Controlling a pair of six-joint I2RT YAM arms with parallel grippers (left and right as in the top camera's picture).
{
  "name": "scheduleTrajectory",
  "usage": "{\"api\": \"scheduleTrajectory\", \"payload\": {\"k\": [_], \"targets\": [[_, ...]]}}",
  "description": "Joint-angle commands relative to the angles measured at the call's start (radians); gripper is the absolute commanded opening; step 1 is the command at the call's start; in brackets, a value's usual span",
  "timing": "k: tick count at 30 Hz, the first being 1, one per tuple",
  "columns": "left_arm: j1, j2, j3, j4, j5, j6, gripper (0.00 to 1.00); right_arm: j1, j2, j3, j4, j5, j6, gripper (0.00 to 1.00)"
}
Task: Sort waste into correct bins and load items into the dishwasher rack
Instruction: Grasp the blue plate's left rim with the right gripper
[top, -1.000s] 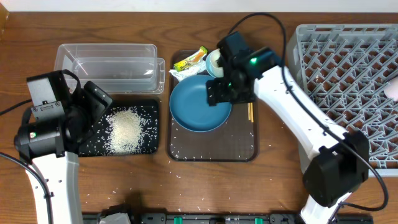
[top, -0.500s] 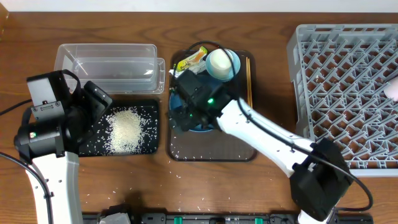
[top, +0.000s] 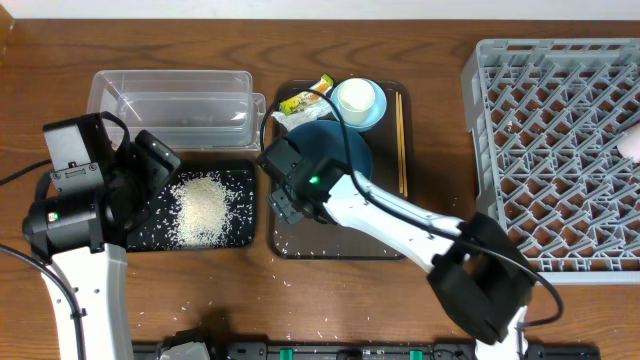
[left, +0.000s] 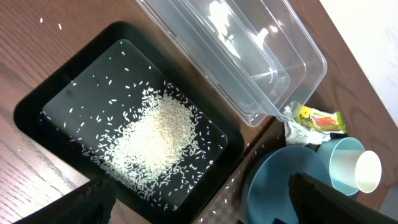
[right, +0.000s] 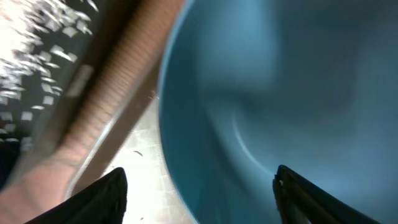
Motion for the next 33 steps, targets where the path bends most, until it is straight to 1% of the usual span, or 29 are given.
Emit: {"api": "scheduleTrajectory", "payload": {"k": [1, 3, 10, 19, 21, 23, 29, 33], "targets": [[0.005, 0.001, 0.017, -0.003, -0.009, -0.001, 0.91, 0.013, 0.012, -0.005, -0.003, 0.015, 0.023, 0.65], [0.005, 0.001, 0.017, -0.003, -0.009, -0.001, 0.91, 0.021, 0.012, -0.005, -0.006, 0.013, 0.024, 0.57], [0.005, 0.001, 0.017, -0.003, -0.009, -0.001, 0.91, 0.061, 0.029, -0.005, -0.004, 0.021, 0.031, 0.57], [0.005, 0.001, 0.017, -0.003, -0.009, -0.001, 0.92, 0.062, 0.051, -0.005, -0.014, 0.021, 0.038, 0.56], [0.005, 0.001, 0.017, -0.003, -0.009, -0.001, 0.91, 0.062, 0.051, -0.005, -0.018, 0.021, 0.038, 0.51], [0.005, 0.001, 0.017, -0.003, -0.009, -0.001, 0.92, 0.062, 0.051, -0.005, -0.024, 0.02, 0.038, 0.42], [0.005, 0.001, 0.017, -0.003, -0.009, -0.001, 0.91, 0.064, 0.051, -0.005, -0.032, -0.007, 0.038, 0.4], [0.005, 0.001, 0.017, -0.003, -0.009, -0.001, 0.91, 0.064, 0.051, -0.005, -0.033, -0.013, 0.038, 0.31]]}}
